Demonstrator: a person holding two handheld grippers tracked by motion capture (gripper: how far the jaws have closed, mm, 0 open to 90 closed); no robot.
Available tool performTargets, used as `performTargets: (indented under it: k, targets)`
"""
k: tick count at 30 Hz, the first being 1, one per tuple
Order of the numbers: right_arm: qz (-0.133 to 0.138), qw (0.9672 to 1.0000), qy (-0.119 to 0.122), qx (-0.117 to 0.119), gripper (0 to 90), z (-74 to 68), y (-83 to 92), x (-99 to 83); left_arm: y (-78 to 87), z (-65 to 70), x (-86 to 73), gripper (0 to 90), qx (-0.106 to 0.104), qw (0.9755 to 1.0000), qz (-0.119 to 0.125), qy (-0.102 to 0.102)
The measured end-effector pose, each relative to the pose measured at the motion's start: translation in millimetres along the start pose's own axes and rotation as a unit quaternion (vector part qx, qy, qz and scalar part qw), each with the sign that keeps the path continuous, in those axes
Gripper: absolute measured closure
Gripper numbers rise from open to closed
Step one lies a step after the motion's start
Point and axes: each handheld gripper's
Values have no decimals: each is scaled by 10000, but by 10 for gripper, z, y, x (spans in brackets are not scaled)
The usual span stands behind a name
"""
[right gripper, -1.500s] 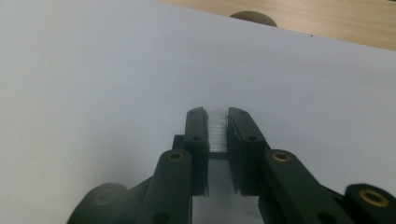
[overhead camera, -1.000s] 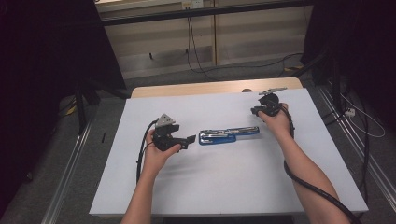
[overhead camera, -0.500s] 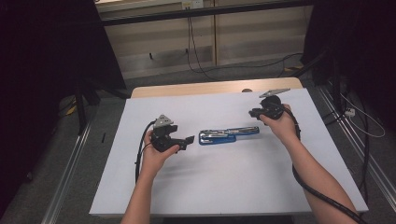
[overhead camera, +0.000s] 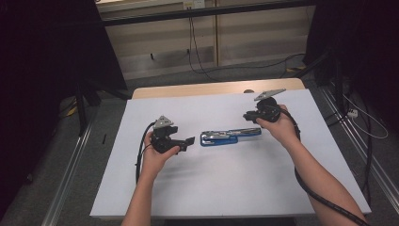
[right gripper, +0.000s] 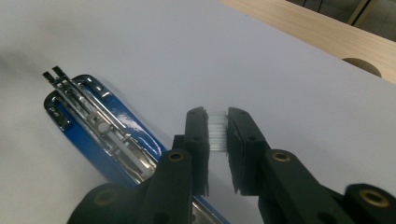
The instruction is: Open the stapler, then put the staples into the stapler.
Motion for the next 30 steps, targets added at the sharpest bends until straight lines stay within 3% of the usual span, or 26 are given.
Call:
performTargets:
  k: [17,30]
  targets:
    - [-56,9988,361,340,794,-163,11,52,38,18,0,99,29,9999,-95,-52]
    - [-106,9956,687,630,795,-274,-36,98,121,11,-47,95,93,9998,-164,-21]
Point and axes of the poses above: each handheld gripper's, and its own axes: y roughly backward along the jaws, x roughly out of its top, z roughly to its right, and after that the axes turned 1 degree about x, right-handed
